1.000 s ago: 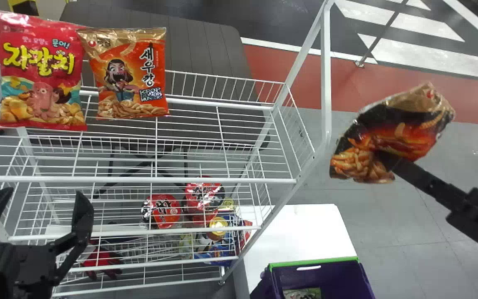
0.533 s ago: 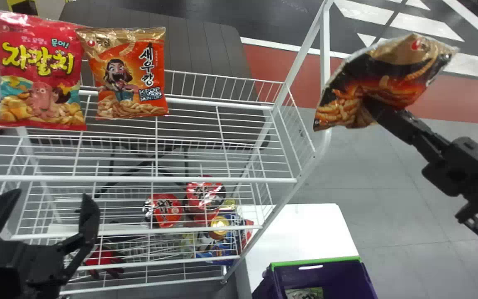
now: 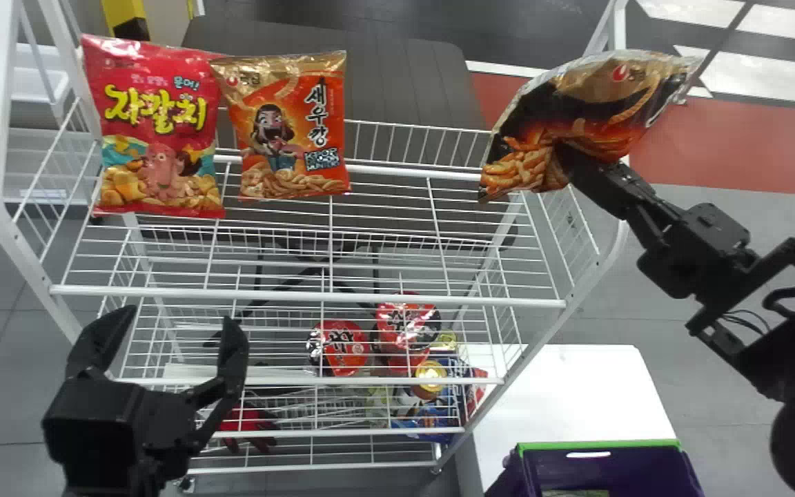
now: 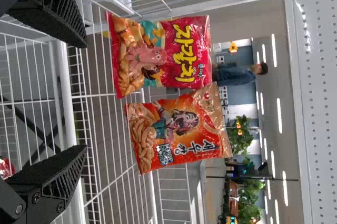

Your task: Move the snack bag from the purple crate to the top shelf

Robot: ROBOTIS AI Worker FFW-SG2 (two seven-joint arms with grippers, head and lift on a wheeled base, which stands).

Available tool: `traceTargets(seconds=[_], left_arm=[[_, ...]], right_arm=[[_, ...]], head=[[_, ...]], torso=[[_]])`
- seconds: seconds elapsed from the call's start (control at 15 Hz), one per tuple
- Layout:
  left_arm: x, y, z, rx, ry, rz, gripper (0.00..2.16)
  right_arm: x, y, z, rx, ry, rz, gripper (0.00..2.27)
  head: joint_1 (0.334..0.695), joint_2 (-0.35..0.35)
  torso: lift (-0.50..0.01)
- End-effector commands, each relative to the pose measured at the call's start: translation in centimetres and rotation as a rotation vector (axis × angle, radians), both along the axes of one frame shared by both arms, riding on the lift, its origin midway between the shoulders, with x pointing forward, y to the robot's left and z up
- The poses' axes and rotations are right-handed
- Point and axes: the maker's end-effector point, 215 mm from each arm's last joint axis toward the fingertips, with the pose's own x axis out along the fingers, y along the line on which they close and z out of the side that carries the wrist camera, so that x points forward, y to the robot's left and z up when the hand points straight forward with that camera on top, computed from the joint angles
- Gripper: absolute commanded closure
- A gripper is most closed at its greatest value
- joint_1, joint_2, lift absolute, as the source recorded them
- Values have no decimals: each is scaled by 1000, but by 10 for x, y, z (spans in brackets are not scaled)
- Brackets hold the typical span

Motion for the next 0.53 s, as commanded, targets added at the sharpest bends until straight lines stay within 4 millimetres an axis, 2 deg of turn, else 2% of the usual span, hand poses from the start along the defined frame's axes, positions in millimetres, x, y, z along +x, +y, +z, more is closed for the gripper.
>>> traceTargets(seconds=[0.0, 0.27, 0.47], left_arm=[[1, 0, -1, 0, 1, -1, 147], [2, 2, -7, 4, 10, -4, 147], [5, 7, -8, -6, 7, 2, 147]], right_arm=[[11, 26, -19, 4, 1, 33, 1477], [36, 64, -45, -1, 17, 61, 1477], [48, 86, -56, -36, 17, 54, 1477]], head=[[695, -178], [695, -122], [695, -76]], torso=[[1], [1], [1]])
